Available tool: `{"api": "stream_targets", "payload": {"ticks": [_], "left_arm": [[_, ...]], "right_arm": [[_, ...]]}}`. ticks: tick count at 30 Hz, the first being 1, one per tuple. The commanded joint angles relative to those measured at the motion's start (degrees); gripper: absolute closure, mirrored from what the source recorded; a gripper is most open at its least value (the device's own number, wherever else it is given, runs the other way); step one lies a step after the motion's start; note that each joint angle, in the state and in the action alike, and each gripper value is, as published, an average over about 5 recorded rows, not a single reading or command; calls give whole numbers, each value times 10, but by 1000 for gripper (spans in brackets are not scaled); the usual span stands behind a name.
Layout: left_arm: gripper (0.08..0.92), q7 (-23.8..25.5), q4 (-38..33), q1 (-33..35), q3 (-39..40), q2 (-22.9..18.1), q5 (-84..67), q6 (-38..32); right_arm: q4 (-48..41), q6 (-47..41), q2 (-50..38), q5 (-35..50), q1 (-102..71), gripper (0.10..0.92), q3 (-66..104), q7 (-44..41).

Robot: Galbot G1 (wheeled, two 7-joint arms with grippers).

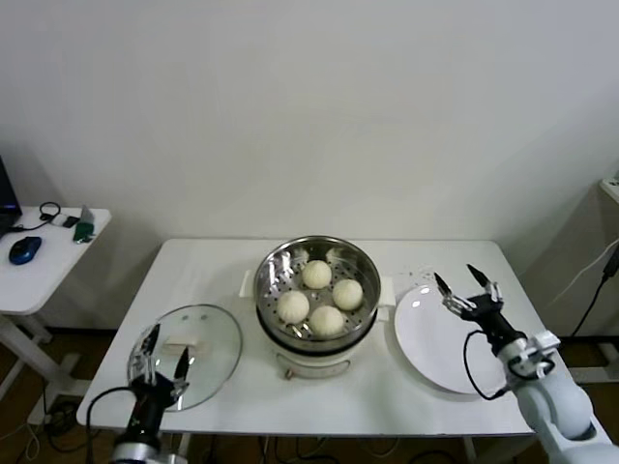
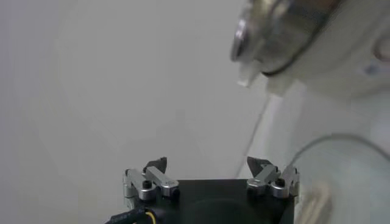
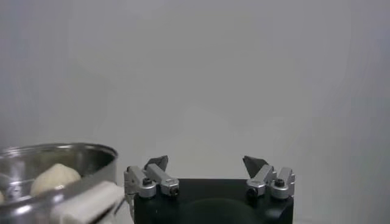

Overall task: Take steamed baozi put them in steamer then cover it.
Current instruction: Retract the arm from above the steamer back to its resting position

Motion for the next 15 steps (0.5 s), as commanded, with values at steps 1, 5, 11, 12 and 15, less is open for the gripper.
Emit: {"api": "stream_targets", "payload": {"ticks": [1, 5, 11, 12, 15], "left_arm": [[177, 18, 95, -58, 1, 22, 260, 32], [177, 15, 156, -90, -14, 24, 278, -7], [177, 17, 212, -119, -10, 35, 255, -31], [177, 14, 222, -126, -8, 35, 249, -31], [177, 3, 249, -146, -5, 32, 246, -34]], "right_arm": [[-22, 16, 75, -33, -85, 203, 86, 3], [-27, 15, 79, -42, -82, 203, 89, 0], [-32, 17, 78, -58, -78, 203, 87, 0], [-34, 17, 78, -61, -76, 203, 86, 0], [-36, 19, 79, -69, -75, 203, 84, 0]]}}
